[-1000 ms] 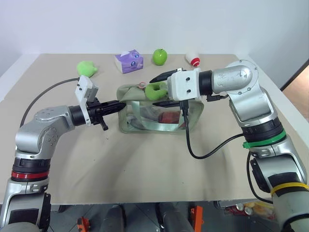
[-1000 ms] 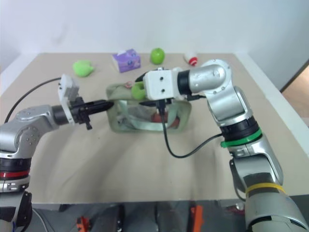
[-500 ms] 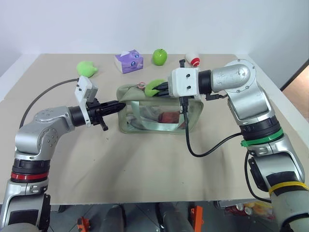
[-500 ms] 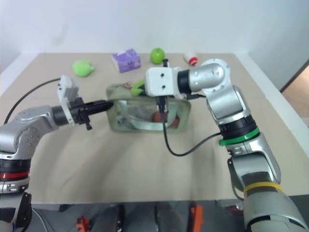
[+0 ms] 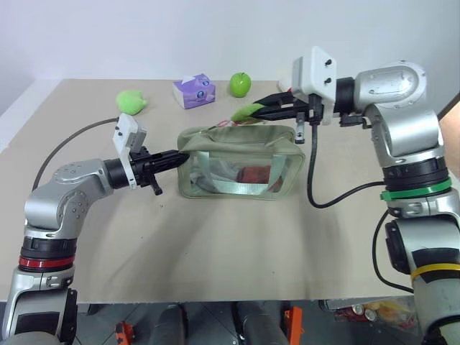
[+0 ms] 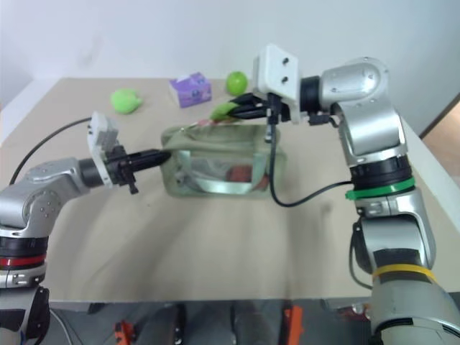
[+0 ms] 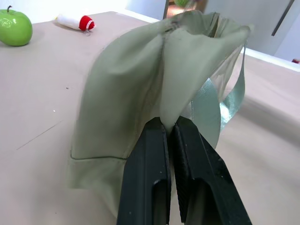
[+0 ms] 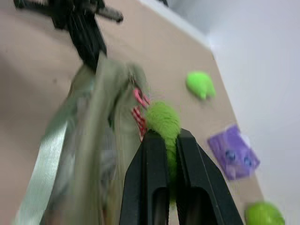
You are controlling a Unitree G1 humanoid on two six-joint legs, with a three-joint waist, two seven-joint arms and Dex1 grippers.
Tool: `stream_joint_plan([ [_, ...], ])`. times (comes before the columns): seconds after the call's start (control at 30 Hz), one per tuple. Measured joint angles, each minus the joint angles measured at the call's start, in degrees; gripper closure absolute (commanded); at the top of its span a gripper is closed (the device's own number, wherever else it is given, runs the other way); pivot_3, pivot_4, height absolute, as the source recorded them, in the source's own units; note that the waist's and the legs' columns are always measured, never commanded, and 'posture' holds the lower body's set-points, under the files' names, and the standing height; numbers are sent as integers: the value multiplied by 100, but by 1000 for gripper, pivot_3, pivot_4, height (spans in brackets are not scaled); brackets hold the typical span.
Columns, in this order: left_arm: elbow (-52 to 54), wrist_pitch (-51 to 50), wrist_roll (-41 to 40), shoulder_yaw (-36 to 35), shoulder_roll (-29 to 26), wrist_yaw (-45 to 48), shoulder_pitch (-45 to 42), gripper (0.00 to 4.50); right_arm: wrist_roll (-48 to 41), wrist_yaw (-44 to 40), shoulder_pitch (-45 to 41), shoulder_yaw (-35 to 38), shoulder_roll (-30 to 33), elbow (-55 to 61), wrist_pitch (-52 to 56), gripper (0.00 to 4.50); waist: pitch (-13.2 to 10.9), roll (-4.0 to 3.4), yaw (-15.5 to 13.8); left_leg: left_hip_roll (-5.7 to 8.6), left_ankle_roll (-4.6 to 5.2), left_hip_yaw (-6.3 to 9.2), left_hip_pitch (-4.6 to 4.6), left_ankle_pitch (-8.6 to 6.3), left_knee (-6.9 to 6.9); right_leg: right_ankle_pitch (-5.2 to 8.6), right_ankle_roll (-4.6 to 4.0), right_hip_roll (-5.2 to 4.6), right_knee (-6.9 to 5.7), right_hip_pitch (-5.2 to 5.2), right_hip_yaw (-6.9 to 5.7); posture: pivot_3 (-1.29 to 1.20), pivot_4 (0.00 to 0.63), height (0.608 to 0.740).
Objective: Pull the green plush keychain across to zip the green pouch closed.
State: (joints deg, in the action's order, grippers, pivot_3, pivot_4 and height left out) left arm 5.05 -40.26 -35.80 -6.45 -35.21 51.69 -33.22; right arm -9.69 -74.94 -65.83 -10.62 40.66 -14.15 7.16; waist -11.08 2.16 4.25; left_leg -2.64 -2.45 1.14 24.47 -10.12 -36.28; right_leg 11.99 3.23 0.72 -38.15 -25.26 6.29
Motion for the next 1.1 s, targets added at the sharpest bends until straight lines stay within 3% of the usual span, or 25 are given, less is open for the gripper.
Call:
stream_joint_plan([
  [0.27,-7,-7,-46,-17,21,-19,43,4500,768,-162,139,-42,1154,-379,-1016,4459,0,0,-6,4,0,-5,-1,0,1,3,0,-5,3,0,1,0,150,740],
  [0.5,-45,-6,-20,-47,20,-25,42,4500,988,-122,-382,-28,1247,-971,-1428,4459,-8,-14,13,2,1,-7,-10,1,0,-2,1,-3,1,1,3,0,150,740],
  [0.63,-46,-5,-27,-28,29,-23,43,4500,1303,-77,-427,-28,1673,-1299,-1807,4459,-7,-12,-25,10,0,-8,0,0,-1,3,4,-13,7,2,4,0,150,740],
  [0.73,-22,-3,-41,-33,27,-14,68,4500,1444,-119,152,-24,2129,-1227,-1999,4459,-4,-6,-22,12,-1,-10,2,-6,1,14,5,-17,11,6,6,0,150,740],
  [0.87,7,-3,-67,-44,21,-5,112,4500,1712,58,1418,-55,2281,-950,-2018,4459,-4,-8,-10,10,0,-11,-6,-9,3,15,6,-13,3,4,7,0,150,740],
  [1.1,-5,-13,-64,-43,14,-5,113,4500,2166,1004,2821,-226,1749,-405,-1957,4459,-4,-10,12,8,2,-12,-25,2,-6,-2,12,-8,-3,16,9,0,150,740],
])
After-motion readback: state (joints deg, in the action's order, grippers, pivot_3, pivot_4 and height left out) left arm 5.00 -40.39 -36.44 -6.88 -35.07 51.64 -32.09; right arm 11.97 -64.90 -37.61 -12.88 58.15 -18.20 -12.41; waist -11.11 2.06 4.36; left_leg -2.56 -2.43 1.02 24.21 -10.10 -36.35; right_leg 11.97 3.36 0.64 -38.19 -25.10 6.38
